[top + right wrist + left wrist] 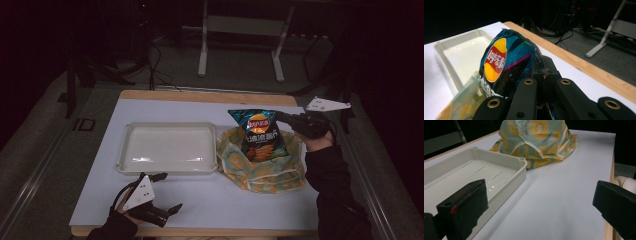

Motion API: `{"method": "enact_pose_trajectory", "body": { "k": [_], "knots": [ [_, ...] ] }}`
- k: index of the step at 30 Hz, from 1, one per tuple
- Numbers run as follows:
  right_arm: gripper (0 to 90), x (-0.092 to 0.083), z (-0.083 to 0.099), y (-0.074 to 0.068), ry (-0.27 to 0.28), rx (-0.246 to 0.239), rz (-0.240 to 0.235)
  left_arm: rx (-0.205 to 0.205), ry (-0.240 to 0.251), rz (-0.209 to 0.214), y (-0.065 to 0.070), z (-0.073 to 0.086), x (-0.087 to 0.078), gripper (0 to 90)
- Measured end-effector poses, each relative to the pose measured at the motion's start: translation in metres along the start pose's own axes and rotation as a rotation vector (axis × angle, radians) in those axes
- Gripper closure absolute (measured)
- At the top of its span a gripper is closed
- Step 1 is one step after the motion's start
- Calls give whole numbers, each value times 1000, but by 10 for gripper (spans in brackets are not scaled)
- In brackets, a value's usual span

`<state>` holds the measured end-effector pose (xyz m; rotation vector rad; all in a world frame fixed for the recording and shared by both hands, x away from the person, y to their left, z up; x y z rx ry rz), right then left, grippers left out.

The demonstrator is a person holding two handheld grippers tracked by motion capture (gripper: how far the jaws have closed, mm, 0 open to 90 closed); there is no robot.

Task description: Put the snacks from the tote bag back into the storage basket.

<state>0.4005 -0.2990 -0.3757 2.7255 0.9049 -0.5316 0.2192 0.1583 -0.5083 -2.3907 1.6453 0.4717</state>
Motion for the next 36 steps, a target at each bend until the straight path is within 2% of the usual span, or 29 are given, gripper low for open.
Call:
{"method": "enact_pose_trajectory", "body": {
  "k": [13,21,27,28,36],
  "knots": [
    [900,-17,-27,3,52,-8,34,3,-1,-1,0,0,0,3],
    [900,-32,-57,7,99,-21,72,3,1,-4,0,0,-1,3],
    [900,-40,-75,8,112,-36,93,2,1,-2,0,0,-1,3],
    [900,-42,-83,7,115,-43,97,2,2,-2,1,0,-1,3],
    [900,-49,-103,-1,139,-58,111,2,4,-2,0,0,-1,3]
  ]
}}
Point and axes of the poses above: each handheld gripper's, and its own axes: x roughly forward along the jaws, z roughly out of its underside, y roughly to its right, the point moved 1 cm from there along x, roughly forward along the jaws, and after that the axes turned 13 degrees about z, right-handed, at the moved point
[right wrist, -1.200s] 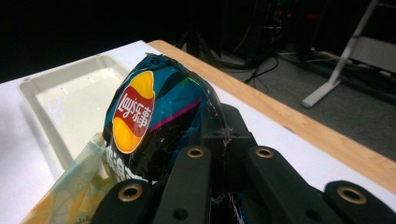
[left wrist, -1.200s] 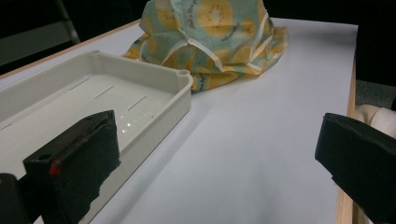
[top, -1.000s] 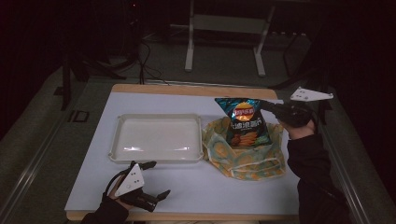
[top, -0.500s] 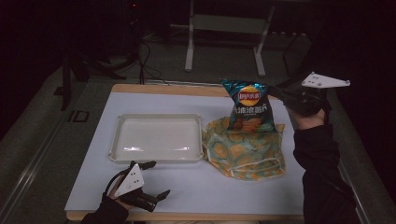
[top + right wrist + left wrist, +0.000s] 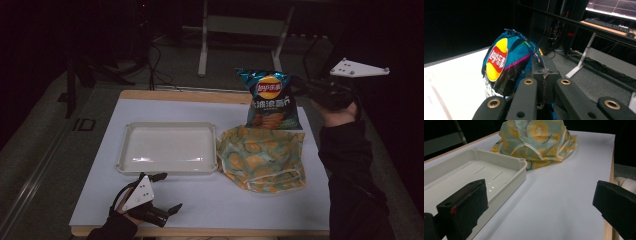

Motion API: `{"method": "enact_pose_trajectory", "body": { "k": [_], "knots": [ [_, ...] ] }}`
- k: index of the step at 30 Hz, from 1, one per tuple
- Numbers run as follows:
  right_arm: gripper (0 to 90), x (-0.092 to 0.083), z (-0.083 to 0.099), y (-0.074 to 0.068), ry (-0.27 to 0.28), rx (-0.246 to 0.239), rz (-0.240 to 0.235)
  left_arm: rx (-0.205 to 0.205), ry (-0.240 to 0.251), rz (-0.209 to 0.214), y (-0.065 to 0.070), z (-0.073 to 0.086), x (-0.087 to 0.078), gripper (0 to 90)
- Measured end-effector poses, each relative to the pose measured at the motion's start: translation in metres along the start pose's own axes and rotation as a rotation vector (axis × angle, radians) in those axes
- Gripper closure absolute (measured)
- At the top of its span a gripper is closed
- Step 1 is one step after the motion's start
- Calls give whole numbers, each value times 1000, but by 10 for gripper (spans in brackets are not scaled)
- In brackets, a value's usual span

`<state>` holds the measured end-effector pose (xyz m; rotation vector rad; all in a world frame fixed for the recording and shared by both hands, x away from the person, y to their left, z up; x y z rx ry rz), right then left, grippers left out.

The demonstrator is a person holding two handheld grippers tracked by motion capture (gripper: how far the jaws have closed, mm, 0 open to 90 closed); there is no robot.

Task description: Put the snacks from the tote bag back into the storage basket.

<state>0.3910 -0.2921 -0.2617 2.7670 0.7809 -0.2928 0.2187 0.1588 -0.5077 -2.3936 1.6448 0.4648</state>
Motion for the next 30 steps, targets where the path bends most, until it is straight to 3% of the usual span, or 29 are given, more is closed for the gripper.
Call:
{"method": "enact_pose_trajectory", "body": {
  "k": [6,21,30],
  "knots": [
    [900,5,-7,-8,3,-6,-16,-1,1,-1,0,0,0,3],
    [900,33,-18,-45,4,-30,-65,1,7,-1,1,0,-1,3],
    [900,48,-24,-69,20,-17,-109,4,9,0,2,-1,-1,3]
  ]
}}
Point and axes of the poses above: each handheld gripper's, and its own axes: x roughly forward along the jaws, z roughly out of its underside, y roughly to its right, the point moved 1 cm from there along x, roughly forward along the jaws, and after that the axes turned 13 degrees about z, right-handed, at the moved point
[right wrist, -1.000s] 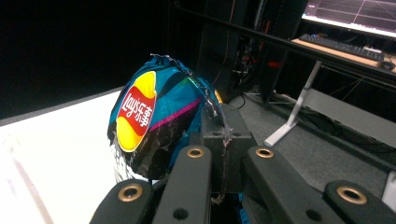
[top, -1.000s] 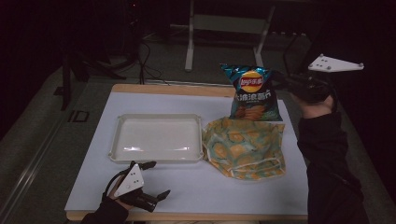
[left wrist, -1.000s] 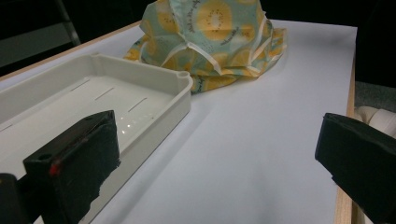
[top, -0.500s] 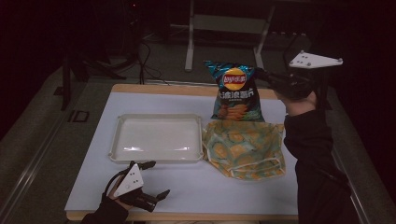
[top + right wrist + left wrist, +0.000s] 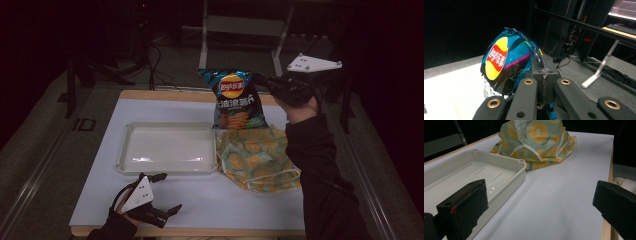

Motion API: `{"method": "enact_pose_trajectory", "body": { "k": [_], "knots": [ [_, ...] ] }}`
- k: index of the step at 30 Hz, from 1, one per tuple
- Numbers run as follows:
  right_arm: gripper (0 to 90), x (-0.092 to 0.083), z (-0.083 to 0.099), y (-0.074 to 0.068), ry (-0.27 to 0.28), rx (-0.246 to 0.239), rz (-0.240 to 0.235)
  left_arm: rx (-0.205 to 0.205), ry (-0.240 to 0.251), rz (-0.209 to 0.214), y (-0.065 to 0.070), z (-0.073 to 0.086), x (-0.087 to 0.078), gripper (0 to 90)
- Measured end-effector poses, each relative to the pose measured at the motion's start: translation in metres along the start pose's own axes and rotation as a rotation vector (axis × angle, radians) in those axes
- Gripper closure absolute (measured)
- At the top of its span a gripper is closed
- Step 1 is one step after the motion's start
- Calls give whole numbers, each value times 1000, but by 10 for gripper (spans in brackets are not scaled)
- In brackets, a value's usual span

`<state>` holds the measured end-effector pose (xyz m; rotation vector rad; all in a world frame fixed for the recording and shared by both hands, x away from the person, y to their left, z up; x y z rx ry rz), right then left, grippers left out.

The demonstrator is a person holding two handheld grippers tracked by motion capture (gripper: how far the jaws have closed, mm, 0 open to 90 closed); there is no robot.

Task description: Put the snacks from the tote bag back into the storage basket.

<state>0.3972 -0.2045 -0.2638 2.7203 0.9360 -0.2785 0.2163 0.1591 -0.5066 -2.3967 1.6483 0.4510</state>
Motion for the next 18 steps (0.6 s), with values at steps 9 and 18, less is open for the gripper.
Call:
{"method": "enact_pose_trajectory", "body": {
  "k": [9,18],
  "knots": [
    [900,19,-4,-23,0,-2,-36,4,5,2,1,0,-2,3],
    [900,38,-4,-46,-9,-11,-61,10,4,8,2,-1,-2,3]
  ]
}}
Point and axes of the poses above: each handheld gripper's, and its own axes: x roughly forward along the jaws, z roughly out of its underside, y roughly to its right, the point moved 1 cm from there along x, roughly forward along the jaws, and after that the axes turned 13 degrees about z, right-handed, at the moved point
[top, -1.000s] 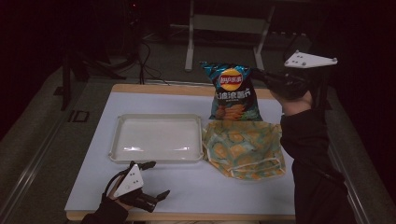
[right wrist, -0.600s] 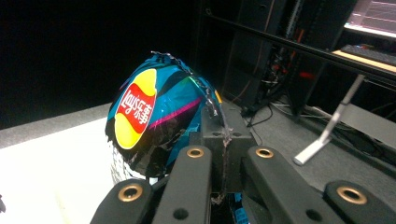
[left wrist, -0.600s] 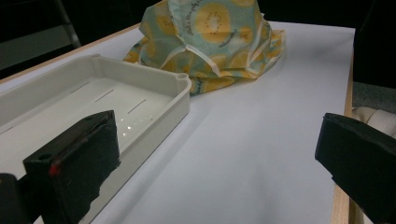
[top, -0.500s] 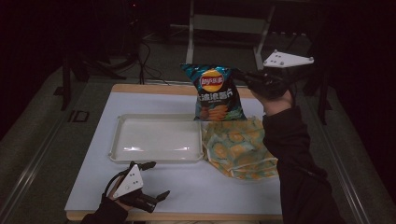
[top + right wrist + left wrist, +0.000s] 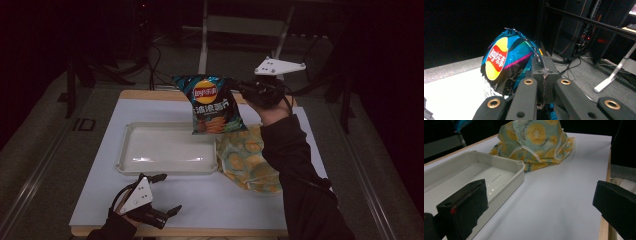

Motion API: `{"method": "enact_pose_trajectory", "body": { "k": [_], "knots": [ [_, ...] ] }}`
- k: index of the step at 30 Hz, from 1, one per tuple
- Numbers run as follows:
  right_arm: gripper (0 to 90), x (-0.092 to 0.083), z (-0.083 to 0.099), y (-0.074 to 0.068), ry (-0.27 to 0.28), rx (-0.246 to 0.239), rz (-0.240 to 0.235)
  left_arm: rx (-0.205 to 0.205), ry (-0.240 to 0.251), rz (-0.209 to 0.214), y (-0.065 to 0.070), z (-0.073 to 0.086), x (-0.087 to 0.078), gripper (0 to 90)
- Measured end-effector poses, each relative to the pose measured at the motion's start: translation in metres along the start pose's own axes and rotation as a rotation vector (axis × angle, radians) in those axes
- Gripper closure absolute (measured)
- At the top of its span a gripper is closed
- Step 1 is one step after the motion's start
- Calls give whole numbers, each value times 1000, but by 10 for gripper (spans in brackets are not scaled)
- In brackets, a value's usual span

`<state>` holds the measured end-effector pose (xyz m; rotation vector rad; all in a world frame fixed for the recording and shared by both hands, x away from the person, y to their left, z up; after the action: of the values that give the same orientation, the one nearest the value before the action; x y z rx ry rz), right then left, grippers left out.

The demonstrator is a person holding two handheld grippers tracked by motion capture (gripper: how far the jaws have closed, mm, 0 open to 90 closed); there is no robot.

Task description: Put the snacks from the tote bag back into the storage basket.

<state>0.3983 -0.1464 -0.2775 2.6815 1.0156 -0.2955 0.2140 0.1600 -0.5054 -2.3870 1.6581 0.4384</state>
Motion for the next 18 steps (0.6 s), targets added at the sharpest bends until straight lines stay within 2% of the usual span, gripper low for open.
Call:
{"method": "enact_pose_trajectory", "body": {
  "k": [4,10,18],
  "knots": [
    [900,8,0,-9,5,11,-14,1,0,-1,0,0,0,3],
    [900,21,-2,-22,3,3,-37,0,0,-1,0,0,0,3],
    [900,31,-6,-34,14,12,-55,0,5,0,0,0,-1,3]
  ]
}}
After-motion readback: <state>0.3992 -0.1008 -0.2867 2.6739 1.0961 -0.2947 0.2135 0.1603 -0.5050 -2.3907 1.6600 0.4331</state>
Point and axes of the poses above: each handheld gripper's, and its own axes: x roughly forward along the jaws, z roughly out of its underside, y roughly to its right, the point moved 1 cm from there along x, roughly forward along the jaws, and after that the axes turned 13 degrees about z, right-handed, at the moved point
